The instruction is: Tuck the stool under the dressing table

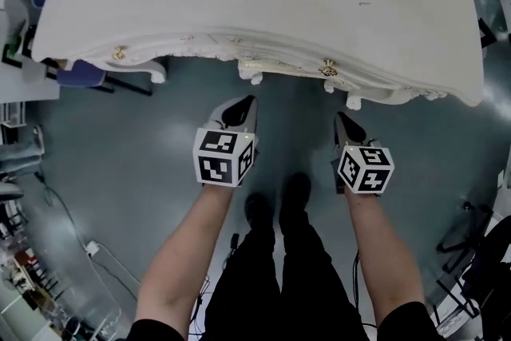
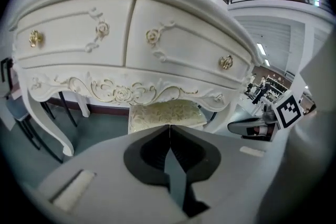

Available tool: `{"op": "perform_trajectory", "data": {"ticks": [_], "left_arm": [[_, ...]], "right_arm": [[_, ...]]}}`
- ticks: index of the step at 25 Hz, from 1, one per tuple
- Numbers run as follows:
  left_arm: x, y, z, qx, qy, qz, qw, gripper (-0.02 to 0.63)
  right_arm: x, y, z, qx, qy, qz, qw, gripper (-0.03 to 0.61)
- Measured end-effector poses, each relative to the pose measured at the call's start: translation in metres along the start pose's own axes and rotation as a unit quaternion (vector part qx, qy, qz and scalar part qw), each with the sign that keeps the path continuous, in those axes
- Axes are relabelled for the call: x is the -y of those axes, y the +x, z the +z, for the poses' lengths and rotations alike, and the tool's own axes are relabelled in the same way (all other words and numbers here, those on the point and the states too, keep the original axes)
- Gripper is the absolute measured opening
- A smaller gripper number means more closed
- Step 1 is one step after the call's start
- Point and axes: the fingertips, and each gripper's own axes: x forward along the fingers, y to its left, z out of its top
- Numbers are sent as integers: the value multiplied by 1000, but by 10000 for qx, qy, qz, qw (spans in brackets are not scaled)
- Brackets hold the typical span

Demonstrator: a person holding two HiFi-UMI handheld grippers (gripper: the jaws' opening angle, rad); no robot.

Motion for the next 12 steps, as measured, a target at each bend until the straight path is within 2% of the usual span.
{"op": "perform_trajectory", "data": {"ticks": [6, 12], "left_arm": [[36, -76, 23, 68, -93, 33, 9999, 17], [53, -124, 67, 225, -73, -9, 9997, 17]], "right_arm": [[-55, -57, 19, -251, -386, 283, 9985, 5], [-86, -93, 72, -103, -472, 368, 9982, 5]]}}
